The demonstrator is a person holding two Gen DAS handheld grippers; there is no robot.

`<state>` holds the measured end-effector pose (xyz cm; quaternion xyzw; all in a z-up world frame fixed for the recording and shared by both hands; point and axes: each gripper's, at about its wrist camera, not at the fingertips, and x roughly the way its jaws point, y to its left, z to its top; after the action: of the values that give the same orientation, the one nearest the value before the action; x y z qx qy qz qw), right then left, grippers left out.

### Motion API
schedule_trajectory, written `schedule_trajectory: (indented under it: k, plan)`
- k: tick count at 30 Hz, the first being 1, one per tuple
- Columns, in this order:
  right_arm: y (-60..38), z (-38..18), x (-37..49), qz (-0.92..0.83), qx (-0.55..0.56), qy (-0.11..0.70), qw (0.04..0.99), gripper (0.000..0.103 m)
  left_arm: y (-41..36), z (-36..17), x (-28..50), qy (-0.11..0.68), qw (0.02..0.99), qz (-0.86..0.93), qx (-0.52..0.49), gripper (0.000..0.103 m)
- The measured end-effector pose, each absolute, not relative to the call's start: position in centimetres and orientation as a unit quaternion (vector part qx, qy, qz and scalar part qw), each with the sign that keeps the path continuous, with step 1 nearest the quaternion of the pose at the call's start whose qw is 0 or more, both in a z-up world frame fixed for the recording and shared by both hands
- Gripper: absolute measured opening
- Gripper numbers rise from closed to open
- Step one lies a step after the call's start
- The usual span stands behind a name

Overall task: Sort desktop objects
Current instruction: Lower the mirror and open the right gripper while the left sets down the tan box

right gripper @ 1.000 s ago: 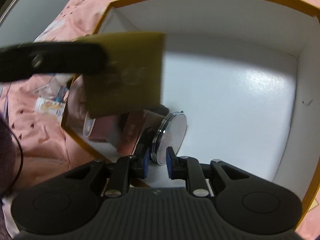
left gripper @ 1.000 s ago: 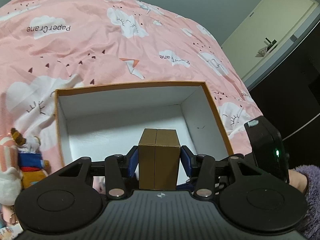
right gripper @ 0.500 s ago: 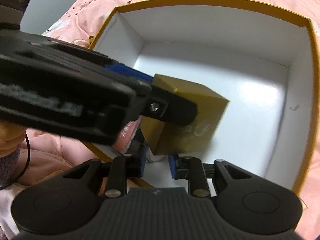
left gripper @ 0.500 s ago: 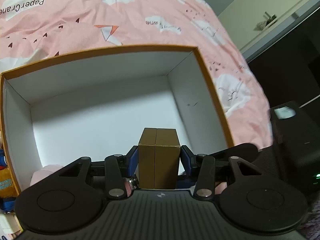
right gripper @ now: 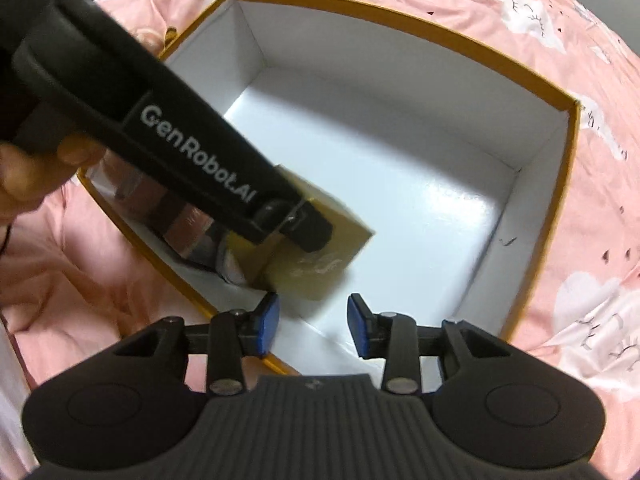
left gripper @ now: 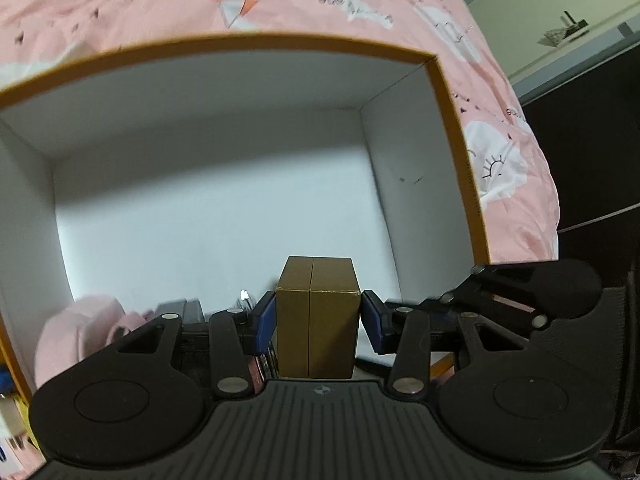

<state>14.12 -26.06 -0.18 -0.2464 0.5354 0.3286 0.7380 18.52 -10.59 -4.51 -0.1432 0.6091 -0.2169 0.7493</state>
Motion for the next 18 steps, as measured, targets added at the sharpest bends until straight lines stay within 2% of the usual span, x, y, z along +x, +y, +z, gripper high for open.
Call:
schedule_trajectory:
  k: [3,8,18]
  plan:
    - [-26.4,0.4,14.3,0.313,-0.271,0.530,0.740,0.037,-10.8,-5.0,18.4,0.615,0.747,-0.211,-0.139,0.051]
    - [-26.2,-0.6,14.6,0.311,-0.286,0.529,0.736,0.028,-11.7,-5.1,17.9,0.615,0.750,-0.212,-0.116,0.051]
    - [-25.8,-0.5,15.4,0.350,-0.271,0.540,0.716,0.028,-11.7,-5.6,18.1,0.626,0.738,-0.224,-0.118,0.052]
